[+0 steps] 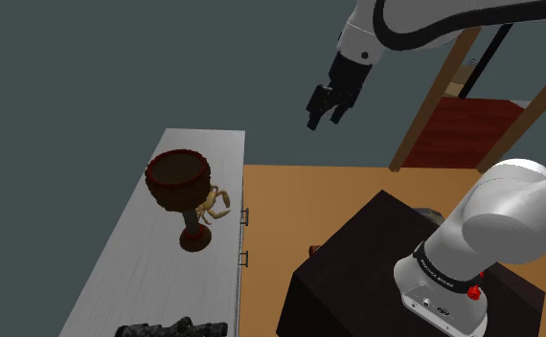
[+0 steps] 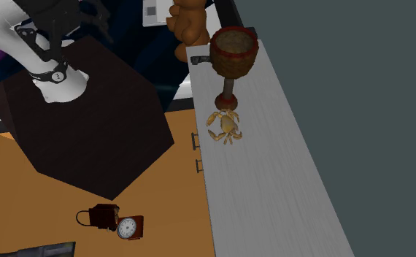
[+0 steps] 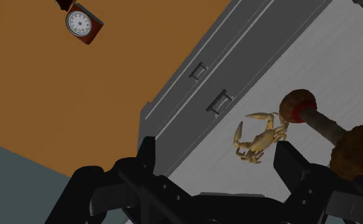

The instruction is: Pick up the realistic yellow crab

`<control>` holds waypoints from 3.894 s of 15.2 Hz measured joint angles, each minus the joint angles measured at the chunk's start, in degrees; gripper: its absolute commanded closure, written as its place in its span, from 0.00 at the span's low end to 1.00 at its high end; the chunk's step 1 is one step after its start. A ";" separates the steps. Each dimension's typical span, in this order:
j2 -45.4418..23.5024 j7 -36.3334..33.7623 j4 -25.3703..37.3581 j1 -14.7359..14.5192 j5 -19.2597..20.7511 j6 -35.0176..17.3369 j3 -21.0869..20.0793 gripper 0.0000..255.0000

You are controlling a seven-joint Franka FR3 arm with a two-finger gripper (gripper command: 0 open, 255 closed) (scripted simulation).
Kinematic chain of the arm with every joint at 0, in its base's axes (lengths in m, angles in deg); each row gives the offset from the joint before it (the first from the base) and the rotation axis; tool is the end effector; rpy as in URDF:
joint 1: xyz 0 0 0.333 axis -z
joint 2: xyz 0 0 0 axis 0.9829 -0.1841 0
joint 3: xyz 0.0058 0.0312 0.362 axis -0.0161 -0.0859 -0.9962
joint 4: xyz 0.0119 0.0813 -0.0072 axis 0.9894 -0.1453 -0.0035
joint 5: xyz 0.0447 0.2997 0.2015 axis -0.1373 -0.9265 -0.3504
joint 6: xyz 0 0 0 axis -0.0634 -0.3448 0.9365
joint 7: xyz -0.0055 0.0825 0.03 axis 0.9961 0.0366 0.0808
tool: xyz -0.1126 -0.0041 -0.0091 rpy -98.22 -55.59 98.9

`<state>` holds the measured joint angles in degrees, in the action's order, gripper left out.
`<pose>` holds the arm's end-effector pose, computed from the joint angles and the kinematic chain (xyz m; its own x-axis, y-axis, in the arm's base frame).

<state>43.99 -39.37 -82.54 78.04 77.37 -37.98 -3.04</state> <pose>0.2989 0.0533 0.5367 0.9900 -0.0488 0.1327 -0.0294 -0.9891 -0.1443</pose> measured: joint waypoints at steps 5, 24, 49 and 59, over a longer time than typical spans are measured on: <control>-6.96 -5.44 -2.24 -1.20 -2.76 -10.63 -4.96 0.00; -49.79 -42.00 12.80 -2.99 16.88 -41.91 -16.89 0.00; -76.01 -60.52 33.01 -17.63 30.70 -49.40 -4.45 1.00; -72.13 -59.16 31.80 -15.79 29.34 -46.17 -6.44 1.00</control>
<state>-28.14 -98.53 -50.73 62.25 106.71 -84.14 -9.48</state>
